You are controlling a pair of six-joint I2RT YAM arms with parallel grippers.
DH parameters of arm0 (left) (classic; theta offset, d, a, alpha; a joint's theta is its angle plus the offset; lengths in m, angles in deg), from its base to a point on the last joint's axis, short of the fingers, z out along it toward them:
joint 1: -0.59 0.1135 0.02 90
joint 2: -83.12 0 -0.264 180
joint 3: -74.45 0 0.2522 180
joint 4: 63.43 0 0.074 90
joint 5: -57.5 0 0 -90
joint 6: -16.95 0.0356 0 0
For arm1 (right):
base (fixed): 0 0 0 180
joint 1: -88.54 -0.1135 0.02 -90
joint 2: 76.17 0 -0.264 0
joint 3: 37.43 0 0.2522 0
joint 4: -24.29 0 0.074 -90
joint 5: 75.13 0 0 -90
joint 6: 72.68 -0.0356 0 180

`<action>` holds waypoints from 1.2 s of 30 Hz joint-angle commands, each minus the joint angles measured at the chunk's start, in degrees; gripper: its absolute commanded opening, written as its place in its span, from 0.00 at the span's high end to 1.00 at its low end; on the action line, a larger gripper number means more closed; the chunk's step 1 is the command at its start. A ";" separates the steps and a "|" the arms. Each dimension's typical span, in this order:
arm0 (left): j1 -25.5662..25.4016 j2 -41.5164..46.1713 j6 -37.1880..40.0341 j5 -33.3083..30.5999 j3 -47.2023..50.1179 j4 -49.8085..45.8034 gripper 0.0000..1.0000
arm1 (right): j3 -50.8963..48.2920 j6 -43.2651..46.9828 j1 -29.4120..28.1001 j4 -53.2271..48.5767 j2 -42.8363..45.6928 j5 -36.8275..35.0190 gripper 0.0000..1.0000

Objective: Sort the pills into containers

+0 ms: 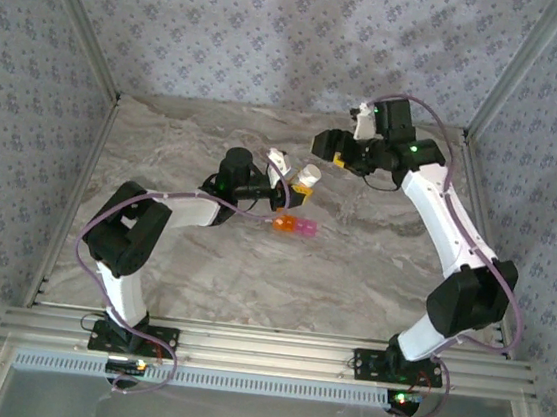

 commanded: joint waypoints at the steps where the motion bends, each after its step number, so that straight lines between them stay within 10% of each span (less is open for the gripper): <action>1: 0.62 1.00 -1.86 4.52 -1.03 2.86 1.00 | -0.56 8.59 1.82 0.20 2.01 4.74 0.21; 9: 1.85 0.83 -5.52 10.87 -2.86 2.55 1.00 | 0.36 25.18 2.27 -5.11 1.04 10.48 0.21; 36: 1.84 1.61 -5.90 11.98 -3.50 1.01 1.00 | 2.04 25.63 -1.37 -6.81 -5.27 10.19 0.44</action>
